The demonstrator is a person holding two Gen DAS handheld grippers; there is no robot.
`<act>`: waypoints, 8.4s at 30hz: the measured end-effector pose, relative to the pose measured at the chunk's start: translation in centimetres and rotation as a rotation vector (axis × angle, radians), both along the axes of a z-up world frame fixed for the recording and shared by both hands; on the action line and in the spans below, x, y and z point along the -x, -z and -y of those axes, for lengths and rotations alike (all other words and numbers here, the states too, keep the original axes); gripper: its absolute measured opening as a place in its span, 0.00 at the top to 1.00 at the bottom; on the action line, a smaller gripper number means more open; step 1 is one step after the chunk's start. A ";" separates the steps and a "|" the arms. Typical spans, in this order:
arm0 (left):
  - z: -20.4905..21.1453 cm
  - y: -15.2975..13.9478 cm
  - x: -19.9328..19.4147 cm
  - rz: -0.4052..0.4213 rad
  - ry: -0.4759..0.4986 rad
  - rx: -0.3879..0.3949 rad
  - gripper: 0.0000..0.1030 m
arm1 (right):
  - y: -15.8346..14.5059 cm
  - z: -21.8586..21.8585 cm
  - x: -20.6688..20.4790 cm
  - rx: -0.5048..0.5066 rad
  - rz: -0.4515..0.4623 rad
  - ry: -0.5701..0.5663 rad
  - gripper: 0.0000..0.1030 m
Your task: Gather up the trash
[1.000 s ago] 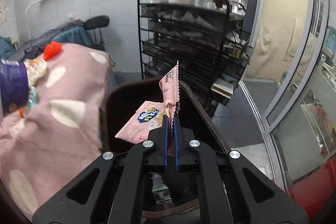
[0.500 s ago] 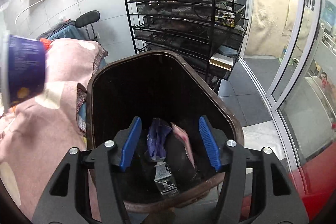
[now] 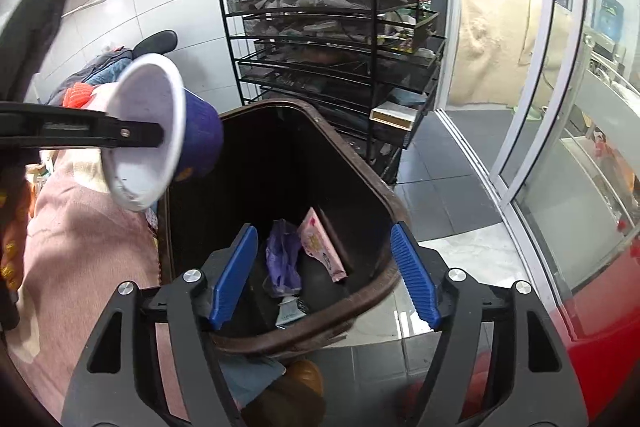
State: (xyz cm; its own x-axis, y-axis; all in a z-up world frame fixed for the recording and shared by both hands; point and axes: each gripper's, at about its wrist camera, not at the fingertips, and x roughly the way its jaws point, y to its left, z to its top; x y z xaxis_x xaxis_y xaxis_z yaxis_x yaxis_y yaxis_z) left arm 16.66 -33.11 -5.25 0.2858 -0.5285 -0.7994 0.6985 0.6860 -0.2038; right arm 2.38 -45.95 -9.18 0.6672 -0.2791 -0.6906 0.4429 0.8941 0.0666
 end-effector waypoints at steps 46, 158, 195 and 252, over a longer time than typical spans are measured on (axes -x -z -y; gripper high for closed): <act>-33.4 -1.6 3.4 0.183 -0.638 0.054 0.06 | -5.6 -21.2 -11.3 -0.073 0.016 -0.616 0.12; -5.7 -2.5 3.6 0.044 0.029 0.147 0.64 | 1.3 1.5 -2.9 -0.119 -0.022 0.055 0.28; -6.0 -4.1 5.1 0.221 0.008 0.112 0.06 | -3.2 -0.3 0.7 0.060 0.101 0.124 0.05; -30.3 3.0 -5.2 -0.052 -0.562 -0.088 0.70 | -6.5 -23.4 -16.3 -0.094 -0.074 -0.786 0.21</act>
State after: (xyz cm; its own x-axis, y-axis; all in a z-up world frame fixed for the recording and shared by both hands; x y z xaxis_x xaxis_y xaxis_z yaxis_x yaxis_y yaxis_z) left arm 21.81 -2.85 -8.26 0.4631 -0.2376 -0.8539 0.2118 0.9652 -0.1536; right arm 18.68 -22.52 -2.70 0.5961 0.3163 -0.7380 -0.3098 0.9386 0.1520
